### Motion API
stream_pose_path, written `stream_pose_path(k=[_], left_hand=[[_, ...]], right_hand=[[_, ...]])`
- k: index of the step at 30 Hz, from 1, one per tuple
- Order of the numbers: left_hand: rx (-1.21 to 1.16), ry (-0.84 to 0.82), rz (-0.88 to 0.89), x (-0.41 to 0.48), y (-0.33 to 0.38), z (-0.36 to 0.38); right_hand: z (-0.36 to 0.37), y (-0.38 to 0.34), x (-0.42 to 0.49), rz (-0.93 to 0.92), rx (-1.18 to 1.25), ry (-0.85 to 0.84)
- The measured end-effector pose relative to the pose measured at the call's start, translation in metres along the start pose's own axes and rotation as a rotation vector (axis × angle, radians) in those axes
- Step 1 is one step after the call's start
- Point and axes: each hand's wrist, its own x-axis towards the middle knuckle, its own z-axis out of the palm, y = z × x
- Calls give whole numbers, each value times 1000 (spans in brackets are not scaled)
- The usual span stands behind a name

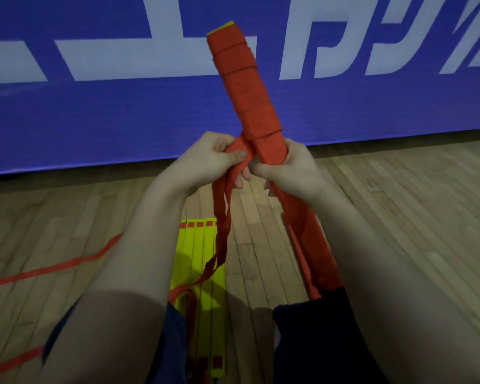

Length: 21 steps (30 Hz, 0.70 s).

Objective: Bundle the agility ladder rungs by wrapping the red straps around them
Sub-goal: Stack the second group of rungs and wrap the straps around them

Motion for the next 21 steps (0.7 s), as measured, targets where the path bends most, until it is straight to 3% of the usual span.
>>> stream_pose_path(k=[7, 10, 13, 16, 19, 21], left_hand=[[-111, 274, -75, 7, 10, 23], [-167, 422, -144, 13, 11, 39], [-181, 590, -209, 21, 2, 42], [-176, 604, -166, 24, -6, 35], [-275, 485, -17, 18, -3, 25], [-283, 366, 89, 11, 0, 19]], right_hand=[[20, 2, 2, -91, -594, 344], [28, -1, 1, -94, -811, 375], [41, 4, -6, -211, -914, 269], [44, 13, -7, -244, -636, 88], [24, 10, 1, -87, -220, -54], [1, 6, 3, 35, -35, -289]])
